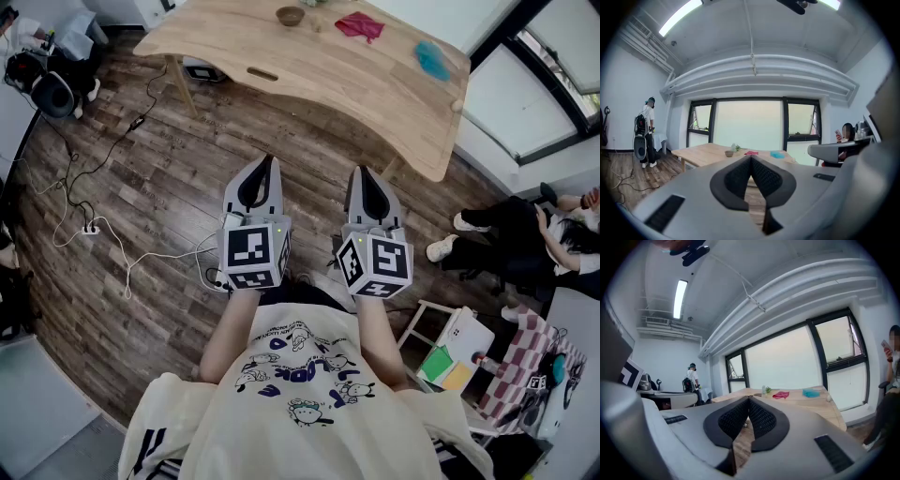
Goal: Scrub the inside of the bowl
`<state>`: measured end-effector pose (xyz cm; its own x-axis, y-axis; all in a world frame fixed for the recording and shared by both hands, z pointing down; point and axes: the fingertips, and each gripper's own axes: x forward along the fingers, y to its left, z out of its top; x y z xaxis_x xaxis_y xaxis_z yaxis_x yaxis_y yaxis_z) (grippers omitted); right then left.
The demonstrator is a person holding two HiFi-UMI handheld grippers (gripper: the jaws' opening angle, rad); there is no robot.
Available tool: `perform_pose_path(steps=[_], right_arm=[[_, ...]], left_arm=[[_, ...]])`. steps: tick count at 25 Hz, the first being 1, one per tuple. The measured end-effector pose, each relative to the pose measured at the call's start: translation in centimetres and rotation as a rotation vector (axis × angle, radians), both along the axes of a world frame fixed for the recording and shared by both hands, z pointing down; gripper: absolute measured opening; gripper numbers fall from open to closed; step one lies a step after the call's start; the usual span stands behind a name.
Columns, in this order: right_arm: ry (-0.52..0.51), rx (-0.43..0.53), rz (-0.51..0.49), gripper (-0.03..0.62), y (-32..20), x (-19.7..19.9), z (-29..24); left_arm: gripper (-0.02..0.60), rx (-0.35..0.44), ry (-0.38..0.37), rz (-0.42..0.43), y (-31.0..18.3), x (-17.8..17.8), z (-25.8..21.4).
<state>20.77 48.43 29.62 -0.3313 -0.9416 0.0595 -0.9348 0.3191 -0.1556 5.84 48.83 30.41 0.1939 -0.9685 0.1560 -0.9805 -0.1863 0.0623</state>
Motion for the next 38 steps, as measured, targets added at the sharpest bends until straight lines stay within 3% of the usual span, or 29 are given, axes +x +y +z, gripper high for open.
perform_pose_path(steps=[16,30,38], right_arm=[[0.019,0.007,0.024,-0.003,-0.8,1.3,0.2],[-0.018,-0.044,-0.021,-0.003,-1.4,2.7,2.3],[-0.010,-0.054,-0.045,-0.003,-4.1,1.6,2.9]], left_arm=[[0.026,-0.026,0.000,-0.008,-1.0,0.9,0.7],[0.027,-0.077,0.013,-0.080,-0.3,0.8,2.8],[0.027,-0.088,0.012,-0.096,-2.8,-0.1,3.5]])
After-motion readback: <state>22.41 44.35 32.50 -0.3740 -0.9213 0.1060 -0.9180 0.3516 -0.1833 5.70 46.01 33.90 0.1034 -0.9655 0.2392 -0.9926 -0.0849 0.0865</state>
